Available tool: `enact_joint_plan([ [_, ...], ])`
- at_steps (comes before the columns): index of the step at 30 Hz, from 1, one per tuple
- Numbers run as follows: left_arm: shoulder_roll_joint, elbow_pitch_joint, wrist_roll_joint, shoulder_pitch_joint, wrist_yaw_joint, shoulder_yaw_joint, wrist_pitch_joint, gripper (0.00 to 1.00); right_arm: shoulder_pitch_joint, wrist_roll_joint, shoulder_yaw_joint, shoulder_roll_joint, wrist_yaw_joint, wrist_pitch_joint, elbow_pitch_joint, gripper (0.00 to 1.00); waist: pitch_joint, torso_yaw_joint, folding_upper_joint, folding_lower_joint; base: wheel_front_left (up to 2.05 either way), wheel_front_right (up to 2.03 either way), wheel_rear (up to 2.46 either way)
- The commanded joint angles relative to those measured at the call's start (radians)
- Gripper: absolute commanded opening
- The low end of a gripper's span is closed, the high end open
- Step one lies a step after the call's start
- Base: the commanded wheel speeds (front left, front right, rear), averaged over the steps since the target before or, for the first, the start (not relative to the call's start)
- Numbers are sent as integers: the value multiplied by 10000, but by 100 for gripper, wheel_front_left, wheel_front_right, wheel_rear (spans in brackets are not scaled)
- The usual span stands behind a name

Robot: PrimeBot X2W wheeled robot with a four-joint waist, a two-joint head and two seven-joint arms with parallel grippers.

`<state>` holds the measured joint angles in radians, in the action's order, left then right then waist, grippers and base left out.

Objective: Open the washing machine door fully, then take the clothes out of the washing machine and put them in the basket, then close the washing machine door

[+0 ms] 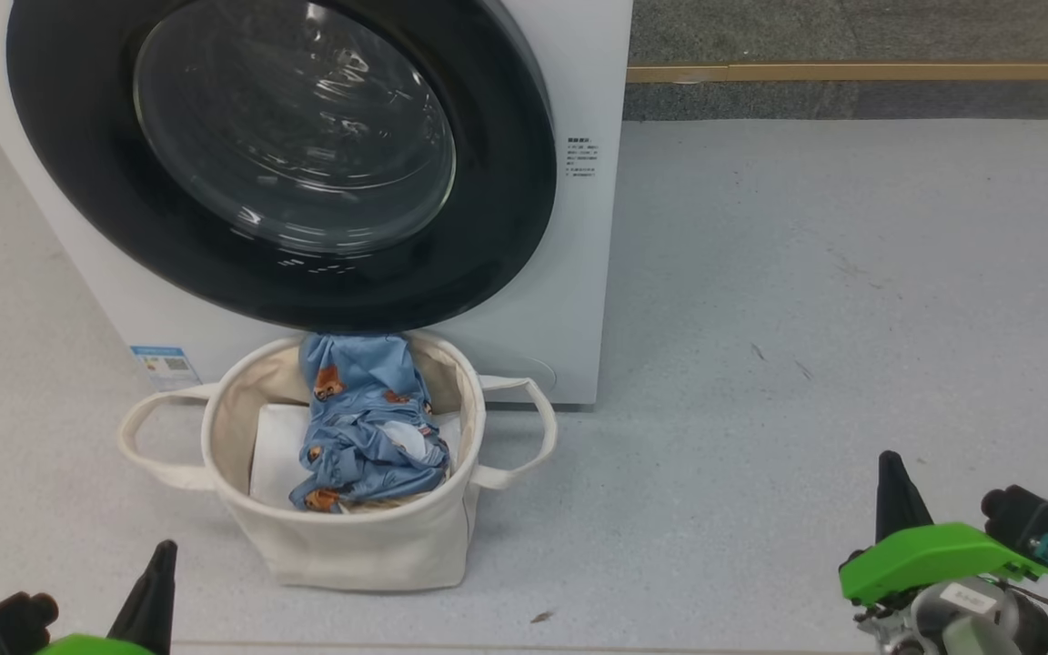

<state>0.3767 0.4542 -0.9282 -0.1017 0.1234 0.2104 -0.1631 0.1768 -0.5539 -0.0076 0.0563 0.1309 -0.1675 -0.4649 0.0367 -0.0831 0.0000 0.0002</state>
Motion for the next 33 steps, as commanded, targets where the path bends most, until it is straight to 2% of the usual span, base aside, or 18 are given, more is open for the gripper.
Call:
enact_joint_plan([
  [1,142,-361,-197,-398,18,-328,44,0,312,-285,-23,13,0,71,421,0,-6,13,0,-2,0,0,0],
  [33,-976,-928,-2366,-289,36,-1287,939,0,-17,-3655,-367,-11,-1,972,1006,0,-134,281,0,-2,0,0,0],
])
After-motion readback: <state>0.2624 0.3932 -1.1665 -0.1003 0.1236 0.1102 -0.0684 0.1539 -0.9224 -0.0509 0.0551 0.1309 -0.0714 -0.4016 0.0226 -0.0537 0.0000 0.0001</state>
